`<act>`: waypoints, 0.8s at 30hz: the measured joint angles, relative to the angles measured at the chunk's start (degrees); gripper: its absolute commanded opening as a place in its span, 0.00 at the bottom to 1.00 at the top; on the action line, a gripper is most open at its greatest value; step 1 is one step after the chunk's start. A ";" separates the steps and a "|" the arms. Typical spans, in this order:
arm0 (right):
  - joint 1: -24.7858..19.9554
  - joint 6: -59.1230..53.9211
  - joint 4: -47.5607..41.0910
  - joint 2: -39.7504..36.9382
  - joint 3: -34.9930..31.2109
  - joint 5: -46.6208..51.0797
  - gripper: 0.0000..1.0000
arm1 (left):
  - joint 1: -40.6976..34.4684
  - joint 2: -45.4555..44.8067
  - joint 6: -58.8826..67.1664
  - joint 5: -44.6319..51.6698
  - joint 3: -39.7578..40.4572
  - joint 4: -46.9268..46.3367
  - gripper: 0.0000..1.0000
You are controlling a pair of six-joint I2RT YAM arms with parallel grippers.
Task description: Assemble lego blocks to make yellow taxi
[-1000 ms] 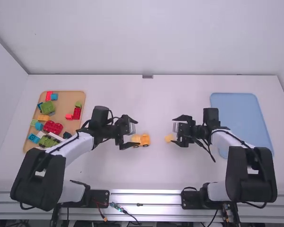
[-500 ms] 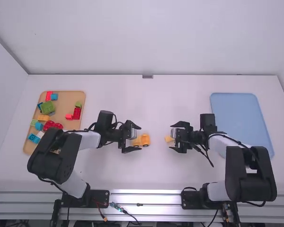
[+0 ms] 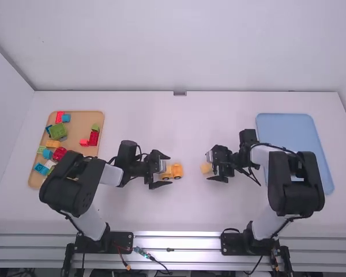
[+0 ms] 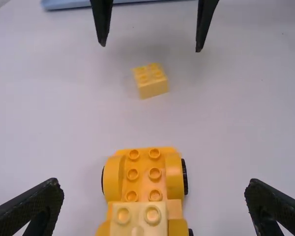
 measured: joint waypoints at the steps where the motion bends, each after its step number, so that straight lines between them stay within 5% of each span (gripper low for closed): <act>1: 0.00 -0.59 -0.02 1.05 0.74 -0.04 0.99 | 0.00 0.42 -0.26 -0.09 0.02 0.44 0.99; 12: 0.00 -8.22 -10.03 9.03 6.60 0.20 0.88 | 0.00 3.26 -0.70 -0.17 3.48 -6.54 0.99; 24: 0.00 -6.69 -0.59 10.38 5.88 0.24 0.91 | 0.00 3.26 0.31 -0.17 2.80 -3.96 0.99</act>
